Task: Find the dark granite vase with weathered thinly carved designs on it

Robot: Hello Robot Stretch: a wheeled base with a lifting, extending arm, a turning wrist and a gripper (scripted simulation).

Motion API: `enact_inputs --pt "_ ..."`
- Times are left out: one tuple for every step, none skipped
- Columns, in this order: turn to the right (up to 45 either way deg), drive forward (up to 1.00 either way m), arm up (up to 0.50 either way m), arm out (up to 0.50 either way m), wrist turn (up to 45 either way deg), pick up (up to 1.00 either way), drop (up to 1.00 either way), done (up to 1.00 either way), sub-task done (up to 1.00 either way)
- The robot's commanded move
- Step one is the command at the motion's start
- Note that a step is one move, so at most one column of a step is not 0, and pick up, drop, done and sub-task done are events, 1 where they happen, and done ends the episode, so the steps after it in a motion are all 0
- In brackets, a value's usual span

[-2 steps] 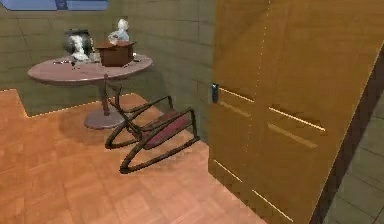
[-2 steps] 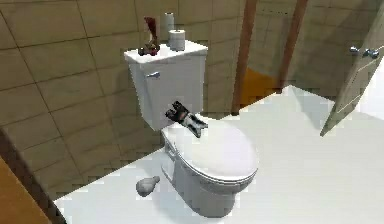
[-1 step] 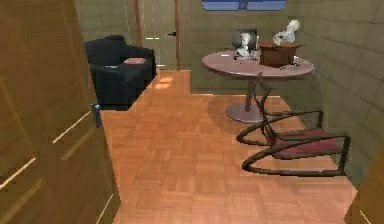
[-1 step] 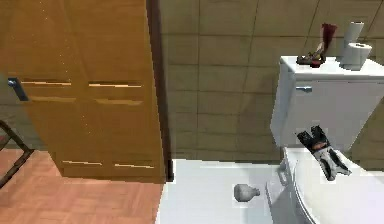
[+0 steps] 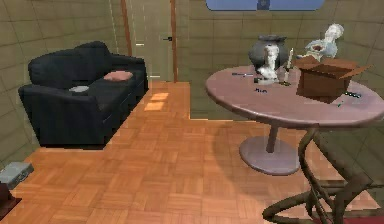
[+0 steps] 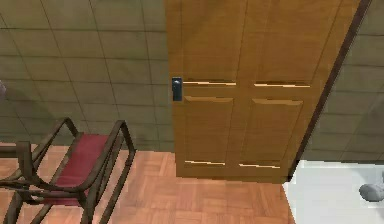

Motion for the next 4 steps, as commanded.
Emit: enact_inputs --pt "-3.0 0.0 0.0 0.0 0.0 0.0 0.0 0.0 0.0" --pt "0.0 0.5 0.0 0.0 0.0 0.0 0.0 0.0 0.0" --pt "-15.0 0.0 0.0 0.0 0.0 0.0 0.0 0.0 0.0" --pt "0.0 1.0 0.0 0.0 0.0 0.0 0.0 0.0 0.0"
